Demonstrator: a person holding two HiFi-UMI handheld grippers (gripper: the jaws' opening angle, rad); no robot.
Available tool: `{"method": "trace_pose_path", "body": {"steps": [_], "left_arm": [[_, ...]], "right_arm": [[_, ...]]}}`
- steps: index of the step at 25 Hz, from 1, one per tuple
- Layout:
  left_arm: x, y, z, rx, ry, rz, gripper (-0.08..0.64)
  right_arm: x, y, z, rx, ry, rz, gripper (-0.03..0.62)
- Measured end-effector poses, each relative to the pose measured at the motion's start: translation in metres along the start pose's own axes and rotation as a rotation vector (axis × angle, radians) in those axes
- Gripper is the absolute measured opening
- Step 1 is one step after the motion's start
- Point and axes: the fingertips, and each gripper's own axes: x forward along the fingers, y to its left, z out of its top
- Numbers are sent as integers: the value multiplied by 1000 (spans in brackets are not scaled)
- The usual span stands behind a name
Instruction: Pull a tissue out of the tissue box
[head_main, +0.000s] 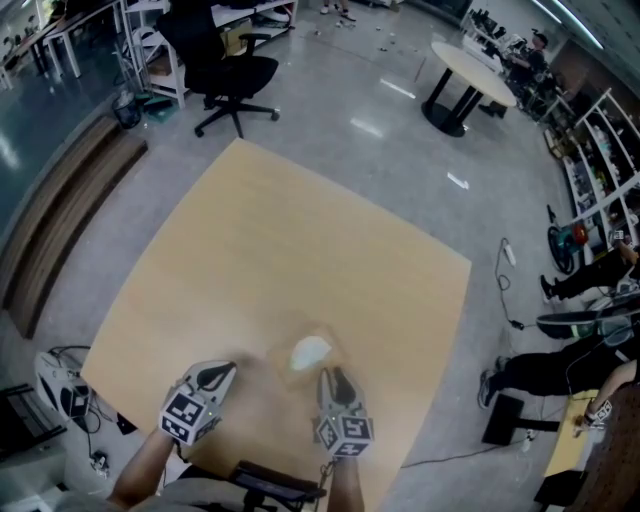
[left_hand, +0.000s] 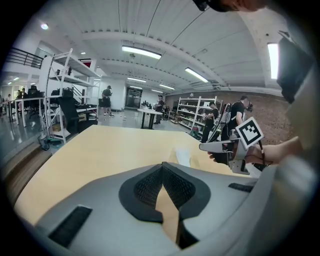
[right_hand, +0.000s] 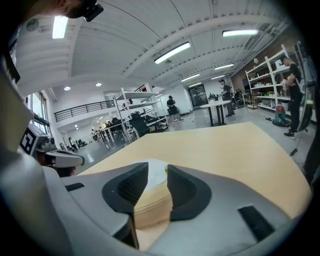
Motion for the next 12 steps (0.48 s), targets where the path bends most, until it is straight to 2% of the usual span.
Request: {"method": "trace_pose_path", "body": {"steps": [6, 12], "left_arm": [[-1, -3, -3, -7, 13, -12, 6], [-1, 3, -8, -7, -13, 3, 6]], "right_arm": [[28, -13, -9, -12, 47, 12, 166], [45, -18, -10, -20, 78, 29, 166]]}}
